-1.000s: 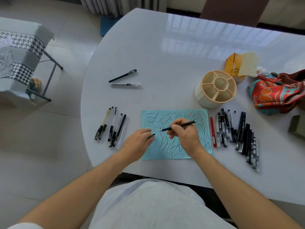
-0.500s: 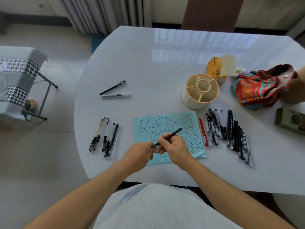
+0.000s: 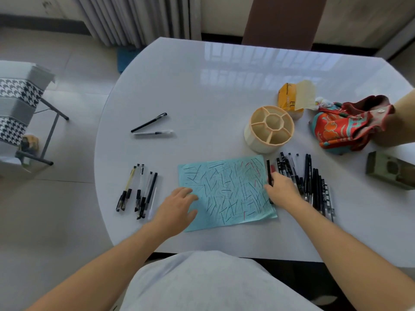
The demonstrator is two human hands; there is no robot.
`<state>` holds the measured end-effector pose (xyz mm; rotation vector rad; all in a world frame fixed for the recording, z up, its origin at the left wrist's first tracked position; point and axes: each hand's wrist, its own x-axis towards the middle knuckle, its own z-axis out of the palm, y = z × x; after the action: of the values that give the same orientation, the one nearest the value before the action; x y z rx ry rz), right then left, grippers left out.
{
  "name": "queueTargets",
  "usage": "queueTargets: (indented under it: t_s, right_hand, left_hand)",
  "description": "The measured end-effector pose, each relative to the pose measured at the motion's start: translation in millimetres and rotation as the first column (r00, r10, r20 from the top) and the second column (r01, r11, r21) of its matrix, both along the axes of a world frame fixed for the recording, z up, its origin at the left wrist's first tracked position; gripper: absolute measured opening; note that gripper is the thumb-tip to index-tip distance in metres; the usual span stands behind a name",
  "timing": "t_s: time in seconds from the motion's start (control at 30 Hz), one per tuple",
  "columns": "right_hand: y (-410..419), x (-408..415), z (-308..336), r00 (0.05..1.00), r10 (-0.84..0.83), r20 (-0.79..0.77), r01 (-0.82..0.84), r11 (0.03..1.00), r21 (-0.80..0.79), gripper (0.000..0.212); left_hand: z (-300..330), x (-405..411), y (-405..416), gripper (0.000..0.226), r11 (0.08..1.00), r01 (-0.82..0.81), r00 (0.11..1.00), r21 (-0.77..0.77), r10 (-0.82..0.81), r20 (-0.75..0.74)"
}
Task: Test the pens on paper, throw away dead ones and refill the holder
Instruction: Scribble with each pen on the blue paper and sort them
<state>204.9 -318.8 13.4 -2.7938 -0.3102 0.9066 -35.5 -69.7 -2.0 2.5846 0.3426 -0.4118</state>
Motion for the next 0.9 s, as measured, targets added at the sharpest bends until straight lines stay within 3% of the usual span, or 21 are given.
queueTargets:
  t_s: [0.2,0.4,0.6,0.7,0.8,0.9]
  right_hand:
    - [6.1,-3.1,-4.2,0.977,0.087,0.196,-0.068,0.993,-0.099,0.036]
    - [100.2,-20.9,-3.7,0.945,0.212,0.248,-0.269,0.936,0.226,0.026]
    - [250.9,-28.4,-11.6,0.871,0.423,0.251,-0.489,0.8,0.349,0.032]
    - [312.9,-30.3,-17.4,0.802,0.525,0.284,-0.595,0.74,0.314,0.039]
    - [350.2,-29.5,-27.6,0.709,0.632,0.312,-0.698,0.692,0.182,0.044]
    - [360.8,-32.2,-34.6,0.618,0.71,0.338,-0.764,0.643,0.046,0.035]
  left_hand:
    - [-8.7,-16.5,14.5,0.045,0.997,0.077,0.997,0.0,-0.077,-0.031]
    - [-13.8,-18.1,29.3,0.039,0.993,0.09,0.996,-0.081,-0.09,0.01]
    - [-15.2,-16.4,48.0,0.033,0.973,0.088,0.995,-0.214,-0.077,0.057]
    - [-12.5,-13.2,53.9,0.032,0.96,0.07,0.997,-0.272,-0.058,0.051]
    - [-9.5,-11.5,56.8,0.031,0.948,0.048,0.998,-0.314,-0.037,0.041]
    - [-7.7,-11.2,56.5,0.031,0.945,0.042,0.999,-0.326,-0.032,0.036]
